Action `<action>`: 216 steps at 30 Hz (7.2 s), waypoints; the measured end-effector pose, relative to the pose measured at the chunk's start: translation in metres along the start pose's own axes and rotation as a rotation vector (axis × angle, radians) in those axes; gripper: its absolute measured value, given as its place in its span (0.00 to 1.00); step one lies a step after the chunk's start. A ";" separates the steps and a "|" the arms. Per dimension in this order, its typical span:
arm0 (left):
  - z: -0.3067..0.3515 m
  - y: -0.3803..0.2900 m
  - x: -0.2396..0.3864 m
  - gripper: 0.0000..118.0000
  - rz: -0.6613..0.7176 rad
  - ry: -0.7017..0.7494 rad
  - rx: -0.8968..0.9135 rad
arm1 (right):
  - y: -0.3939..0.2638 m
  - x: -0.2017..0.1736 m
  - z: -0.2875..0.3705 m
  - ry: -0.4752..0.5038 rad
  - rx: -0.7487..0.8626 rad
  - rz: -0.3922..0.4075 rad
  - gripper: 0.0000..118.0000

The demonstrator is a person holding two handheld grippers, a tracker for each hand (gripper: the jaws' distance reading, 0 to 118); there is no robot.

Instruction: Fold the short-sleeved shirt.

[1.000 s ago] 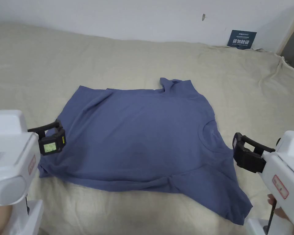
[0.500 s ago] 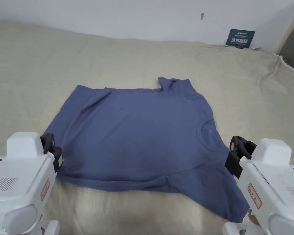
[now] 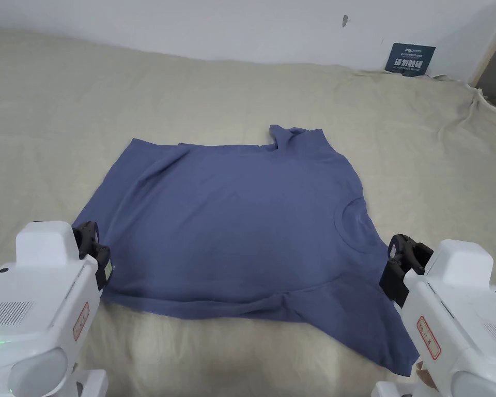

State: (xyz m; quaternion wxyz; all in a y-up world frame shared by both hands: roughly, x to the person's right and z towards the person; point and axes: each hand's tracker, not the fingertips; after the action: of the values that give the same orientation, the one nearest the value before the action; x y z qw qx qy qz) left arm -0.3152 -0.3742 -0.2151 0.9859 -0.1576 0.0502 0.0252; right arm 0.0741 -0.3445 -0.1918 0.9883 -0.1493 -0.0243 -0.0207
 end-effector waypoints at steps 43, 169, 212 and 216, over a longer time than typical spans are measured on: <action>-0.103 -0.030 -0.060 0.16 0.080 0.029 -0.691 | -0.015 0.014 -0.018 -0.040 -0.069 0.004 0.00; -0.256 0.101 -0.068 1.00 0.143 0.129 -0.341 | 0.111 0.066 -0.310 -0.124 -0.404 -0.161 0.80; -0.011 0.030 0.018 0.00 -0.002 -0.090 0.025 | 0.018 0.002 -0.004 0.005 0.029 0.015 0.00; -0.013 0.031 0.018 0.00 -0.001 -0.094 0.019 | 0.016 0.003 -0.005 0.003 0.028 0.018 0.00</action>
State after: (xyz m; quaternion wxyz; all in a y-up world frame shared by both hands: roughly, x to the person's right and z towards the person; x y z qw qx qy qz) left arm -0.3002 -0.3481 -0.2387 0.9886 -0.1470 0.0038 0.0318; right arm 0.0779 -0.3304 -0.2015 0.9905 -0.1356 -0.0218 -0.0116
